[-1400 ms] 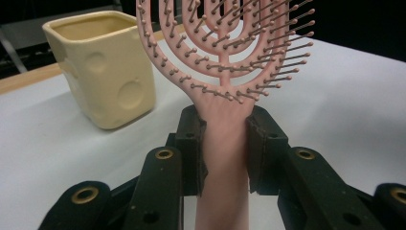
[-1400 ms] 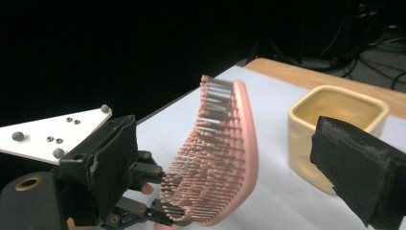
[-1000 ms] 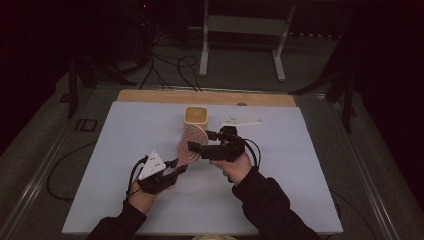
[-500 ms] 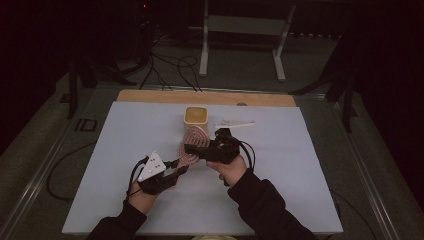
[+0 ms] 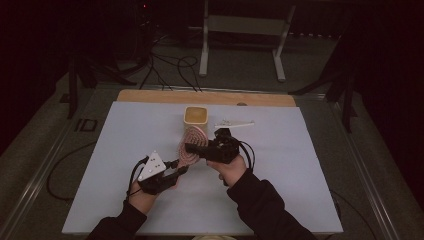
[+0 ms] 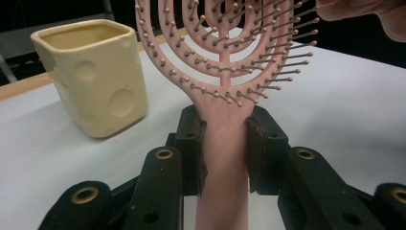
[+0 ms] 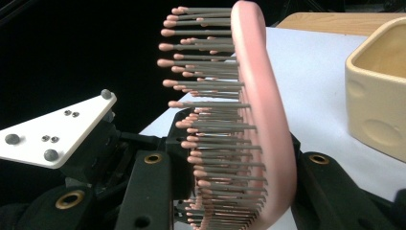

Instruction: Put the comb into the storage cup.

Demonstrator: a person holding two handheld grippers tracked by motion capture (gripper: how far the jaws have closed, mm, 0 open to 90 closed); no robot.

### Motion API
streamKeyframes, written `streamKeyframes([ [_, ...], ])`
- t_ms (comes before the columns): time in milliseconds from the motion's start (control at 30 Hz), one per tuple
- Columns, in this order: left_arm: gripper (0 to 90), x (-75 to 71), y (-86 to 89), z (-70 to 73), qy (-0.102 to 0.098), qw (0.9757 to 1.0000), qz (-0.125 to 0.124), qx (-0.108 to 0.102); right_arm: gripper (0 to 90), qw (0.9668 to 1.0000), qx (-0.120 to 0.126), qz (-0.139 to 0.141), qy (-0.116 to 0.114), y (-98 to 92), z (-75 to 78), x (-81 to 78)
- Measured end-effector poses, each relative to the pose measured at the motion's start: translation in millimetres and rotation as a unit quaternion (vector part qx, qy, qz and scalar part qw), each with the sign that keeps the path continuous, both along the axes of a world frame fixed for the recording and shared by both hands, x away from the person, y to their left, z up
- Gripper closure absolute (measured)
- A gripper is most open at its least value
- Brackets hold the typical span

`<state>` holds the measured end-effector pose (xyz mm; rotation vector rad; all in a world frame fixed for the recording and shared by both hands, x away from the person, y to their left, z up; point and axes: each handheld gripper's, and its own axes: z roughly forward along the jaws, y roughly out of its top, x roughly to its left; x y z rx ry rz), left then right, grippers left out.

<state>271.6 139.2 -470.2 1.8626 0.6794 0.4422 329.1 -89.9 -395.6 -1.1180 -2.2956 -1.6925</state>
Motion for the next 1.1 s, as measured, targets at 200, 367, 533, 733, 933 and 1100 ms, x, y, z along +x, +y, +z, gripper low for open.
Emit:
streamKeyframes([
  [200,68.7,1.2,-1.0,0.8,0.005,1.0000,-0.003,-0.007,63.7,0.9999,-0.002,0.000,-0.011,-0.3,1.7,-0.9],
  [367,53.5,1.5,-0.6,3.7,0.015,0.9997,-0.014,-0.016,64.0,0.9997,-0.014,-0.002,-0.022,-0.3,3.4,-0.7],
  [533,41.8,4.7,5.5,6.6,0.035,0.9987,-0.006,-0.037,64.1,0.9993,-0.016,-0.005,-0.033,-3.1,6.5,1.1],
  [733,33.1,6.7,7.4,5.6,0.046,0.9979,-0.003,-0.046,64.2,0.9991,-0.015,-0.005,-0.040,-5.6,9.7,2.4],
  [933,20.3,7.5,6.9,5.9,0.059,0.9977,-0.011,-0.031,64.3,0.9987,-0.010,-0.007,-0.049,-9.5,15.9,3.1],
  [1100,8.1,7.2,8.1,5.9,0.068,0.9967,-0.033,-0.030,64.3,0.9983,-0.008,-0.008,-0.057,-12.6,21.0,3.3],
])
